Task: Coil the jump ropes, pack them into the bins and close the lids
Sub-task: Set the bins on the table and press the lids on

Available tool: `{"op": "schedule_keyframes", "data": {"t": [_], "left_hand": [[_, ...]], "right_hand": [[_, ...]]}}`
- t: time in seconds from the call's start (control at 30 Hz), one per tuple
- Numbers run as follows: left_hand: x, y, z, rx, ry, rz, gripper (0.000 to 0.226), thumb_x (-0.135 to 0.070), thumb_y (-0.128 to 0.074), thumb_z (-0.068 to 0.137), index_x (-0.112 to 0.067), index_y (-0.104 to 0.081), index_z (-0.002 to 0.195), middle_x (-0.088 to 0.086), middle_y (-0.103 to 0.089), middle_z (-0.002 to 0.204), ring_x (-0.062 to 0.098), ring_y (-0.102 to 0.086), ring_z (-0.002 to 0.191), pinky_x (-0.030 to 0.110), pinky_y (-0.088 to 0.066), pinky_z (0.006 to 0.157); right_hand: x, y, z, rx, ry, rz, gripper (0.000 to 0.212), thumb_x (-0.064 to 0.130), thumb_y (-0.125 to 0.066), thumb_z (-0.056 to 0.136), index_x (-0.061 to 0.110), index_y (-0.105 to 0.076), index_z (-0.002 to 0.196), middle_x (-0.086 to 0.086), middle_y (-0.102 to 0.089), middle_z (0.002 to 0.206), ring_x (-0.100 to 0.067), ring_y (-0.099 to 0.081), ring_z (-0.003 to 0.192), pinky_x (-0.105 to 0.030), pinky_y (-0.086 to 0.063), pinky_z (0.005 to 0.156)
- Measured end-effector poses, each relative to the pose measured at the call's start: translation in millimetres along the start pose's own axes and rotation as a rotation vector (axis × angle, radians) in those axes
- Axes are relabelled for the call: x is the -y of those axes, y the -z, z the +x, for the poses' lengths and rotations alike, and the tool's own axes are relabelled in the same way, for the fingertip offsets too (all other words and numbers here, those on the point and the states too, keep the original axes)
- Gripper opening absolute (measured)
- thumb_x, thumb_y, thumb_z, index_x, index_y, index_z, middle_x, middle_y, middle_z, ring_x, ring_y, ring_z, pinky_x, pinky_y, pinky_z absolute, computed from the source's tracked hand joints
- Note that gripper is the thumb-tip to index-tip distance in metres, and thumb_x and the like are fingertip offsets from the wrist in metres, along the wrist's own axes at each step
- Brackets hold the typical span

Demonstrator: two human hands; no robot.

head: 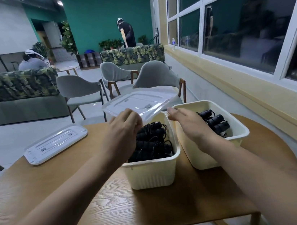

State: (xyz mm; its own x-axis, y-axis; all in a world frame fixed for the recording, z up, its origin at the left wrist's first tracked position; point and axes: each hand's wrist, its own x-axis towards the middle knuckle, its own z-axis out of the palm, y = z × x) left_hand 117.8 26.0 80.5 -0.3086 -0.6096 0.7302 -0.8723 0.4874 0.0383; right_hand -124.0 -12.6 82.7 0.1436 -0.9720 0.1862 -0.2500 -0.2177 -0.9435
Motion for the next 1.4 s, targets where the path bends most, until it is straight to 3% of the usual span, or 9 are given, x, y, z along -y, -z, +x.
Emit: {"op": "schedule_keyframes", "data": {"t": [0.17, 0.33, 0.53, 0.7, 0.77, 0.97, 1.03, 1.17, 1.4], "left_hand": [[-38, -8, 2, 0.052, -0.075, -0.084, 0.021, 0.000, -0.067, 0.096, -0.018, -0.057, 0.098, -0.001, -0.058, 0.106, 0.021, -0.054, 0.085, 0.042, -0.049, 0.077], [-48, -11, -3, 0.137, -0.012, -0.180, 0.027, -0.033, -0.064, 0.103, -0.025, -0.057, 0.128, -0.005, -0.060, 0.128, 0.016, -0.058, 0.108, 0.037, -0.052, 0.089], [-25, -27, -18, 0.264, 0.340, -0.257, 0.036, -0.051, -0.057, 0.103, -0.035, -0.046, 0.133, -0.013, -0.051, 0.136, 0.010, -0.060, 0.122, 0.036, -0.051, 0.100], [-26, -35, -20, 0.325, 0.414, -0.205, 0.030, -0.052, -0.056, 0.104, -0.032, -0.057, 0.125, -0.014, -0.055, 0.127, 0.011, -0.060, 0.115, 0.036, -0.051, 0.096], [-28, -35, -20, 0.344, 0.412, -0.162, 0.032, -0.054, -0.054, 0.104, -0.033, -0.057, 0.128, -0.015, -0.056, 0.129, 0.010, -0.059, 0.115, 0.036, -0.051, 0.096], [-27, -35, -23, 0.357, 0.449, -0.113, 0.034, -0.058, -0.051, 0.104, -0.034, -0.057, 0.127, -0.015, -0.058, 0.125, 0.010, -0.055, 0.116, 0.033, -0.049, 0.094], [-26, -36, -25, 0.349, 0.455, -0.112, 0.035, -0.058, -0.050, 0.103, -0.034, -0.057, 0.128, -0.015, -0.058, 0.126, 0.010, -0.055, 0.118, 0.034, -0.049, 0.095], [-27, -37, -26, 0.345, 0.463, -0.089, 0.039, -0.060, -0.049, 0.103, -0.033, -0.057, 0.131, -0.015, -0.059, 0.128, 0.010, -0.055, 0.119, 0.033, -0.049, 0.093], [-29, -35, -26, 0.352, 0.472, -0.076, 0.040, -0.060, -0.050, 0.103, -0.032, -0.058, 0.130, -0.014, -0.059, 0.129, 0.010, -0.054, 0.118, 0.031, -0.046, 0.090]], "right_hand": [[9, 9, -1, 0.003, -0.202, 0.623, 0.029, 0.021, -0.061, 0.110, 0.002, -0.067, 0.132, -0.018, -0.080, 0.118, -0.031, -0.079, 0.100, -0.045, -0.065, 0.094], [12, 39, -7, -0.076, -0.228, 0.624, 0.019, 0.009, -0.054, 0.110, 0.004, -0.068, 0.122, -0.014, -0.082, 0.102, -0.025, -0.080, 0.085, -0.036, -0.065, 0.067], [25, 100, 0, -0.344, -0.101, 0.261, 0.012, 0.011, -0.058, 0.107, 0.013, -0.069, 0.113, -0.011, -0.080, 0.109, -0.028, -0.081, 0.089, -0.039, -0.066, 0.067], [32, 134, 8, -0.529, 0.083, -0.577, 0.011, 0.018, -0.059, 0.102, 0.011, -0.057, 0.110, -0.010, -0.068, 0.100, -0.037, -0.065, 0.087, -0.042, -0.054, 0.072], [32, 137, 8, -0.534, 0.175, -0.833, 0.008, 0.013, -0.055, 0.105, 0.011, -0.047, 0.107, -0.015, -0.058, 0.087, -0.038, -0.055, 0.076, -0.041, -0.041, 0.066], [8, 127, 3, -0.376, 0.295, -1.406, 0.025, 0.005, -0.056, 0.101, 0.014, -0.050, 0.123, -0.006, -0.055, 0.066, -0.032, -0.050, 0.055, -0.035, -0.040, 0.053], [-4, 120, -7, -0.278, 0.321, -1.472, 0.024, 0.008, -0.059, 0.100, 0.019, -0.053, 0.121, -0.002, -0.063, 0.071, -0.032, -0.055, 0.054, -0.032, -0.038, 0.052], [-33, 103, -26, -0.078, 0.315, -1.453, 0.020, 0.046, -0.051, 0.108, 0.029, -0.058, 0.115, 0.008, -0.074, 0.108, -0.027, -0.073, 0.094, -0.034, -0.040, 0.061], [-72, 106, -30, -0.134, 0.643, -1.175, 0.043, 0.051, -0.054, 0.106, 0.011, -0.069, 0.100, -0.006, -0.078, 0.106, -0.031, -0.076, 0.099, -0.047, -0.062, 0.088]]}}
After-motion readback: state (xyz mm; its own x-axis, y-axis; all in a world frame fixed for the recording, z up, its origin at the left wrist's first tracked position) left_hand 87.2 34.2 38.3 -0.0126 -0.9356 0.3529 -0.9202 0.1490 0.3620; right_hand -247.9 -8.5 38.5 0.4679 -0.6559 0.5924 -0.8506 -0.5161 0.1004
